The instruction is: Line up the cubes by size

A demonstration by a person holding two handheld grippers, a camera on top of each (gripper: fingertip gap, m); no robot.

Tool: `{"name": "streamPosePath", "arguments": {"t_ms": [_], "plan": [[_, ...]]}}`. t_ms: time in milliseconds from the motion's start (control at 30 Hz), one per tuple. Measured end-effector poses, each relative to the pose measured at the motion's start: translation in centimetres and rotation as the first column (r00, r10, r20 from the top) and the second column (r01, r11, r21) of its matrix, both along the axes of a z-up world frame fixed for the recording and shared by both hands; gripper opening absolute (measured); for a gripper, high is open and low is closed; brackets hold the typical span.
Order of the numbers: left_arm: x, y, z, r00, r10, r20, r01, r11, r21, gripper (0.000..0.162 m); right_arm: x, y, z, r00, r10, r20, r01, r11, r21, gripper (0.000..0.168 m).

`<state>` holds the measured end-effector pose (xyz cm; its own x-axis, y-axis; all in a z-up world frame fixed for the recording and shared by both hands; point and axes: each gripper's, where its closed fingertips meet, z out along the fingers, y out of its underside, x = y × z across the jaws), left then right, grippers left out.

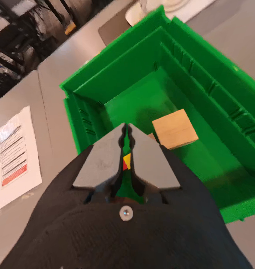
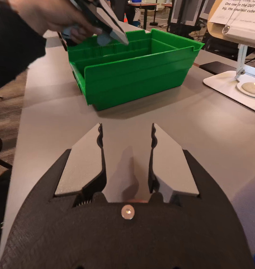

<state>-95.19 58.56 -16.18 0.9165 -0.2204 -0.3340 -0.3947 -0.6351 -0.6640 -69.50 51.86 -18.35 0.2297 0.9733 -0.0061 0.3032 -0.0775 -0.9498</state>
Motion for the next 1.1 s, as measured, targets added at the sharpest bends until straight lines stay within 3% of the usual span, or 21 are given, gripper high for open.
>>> {"name": "streamPosePath", "arguments": {"t_ms": [100,200,300,400,500,600,700,967,1100], "plan": [[0.0,0.0,-4.2,0.991,-0.049,-0.126,0.021,0.975,-0.219,0.000,0.4,0.4,-0.4,0.999,-0.027,0.033,0.025,0.998,0.051,0.065],[-2.1,-0.7,-6.1,0.950,-0.032,-0.311,-0.069,0.949,-0.308,0.000,0.3,-0.4,0.3,1.000,-0.002,-0.001,0.002,1.000,0.032,0.064],[-1.4,-3.1,-6.6,0.946,-0.102,-0.309,-0.039,0.907,-0.418,0.000,0.3,-1.1,0.7,1.000,0.016,-0.004,-0.016,0.998,0.054,0.063],[-0.6,-3.5,-5.4,0.957,-0.106,-0.270,-0.011,0.917,-0.399,0.000,0.2,-1.7,1.0,1.000,0.023,-0.004,-0.023,0.995,0.093,0.063],[-2.8,-1.0,-3.8,0.917,-0.048,-0.395,-0.065,0.961,-0.268,0.000,0.0,-2.2,1.3,0.999,0.038,-0.008,-0.036,0.992,0.117,0.062],[-4.7,-1.2,-6.2,0.899,-0.069,-0.434,-0.125,0.907,-0.401,0.000,-0.2,-2.4,1.2,0.999,0.050,-0.004,-0.049,0.991,0.124,0.062],[-2.9,-2.7,-8.2,0.929,-0.160,-0.334,-0.048,0.842,-0.537,0.000,-0.1,-2.1,1.1,0.999,0.040,0.002,-0.040,0.991,0.128,0.061],[2.5,-4.5,-6.8,0.953,-0.279,-0.118,0.167,0.810,-0.563,0.000,-0.2,-2.6,1.6,0.997,0.070,-0.029,-0.068,0.995,0.069,0.061],[5.8,-5.0,-8.5,0.929,-0.368,0.033,0.317,0.749,-0.581,0.000,-0.2,-2.7,1.6,0.997,0.071,-0.017,-0.069,0.993,0.091,0.061]]}}
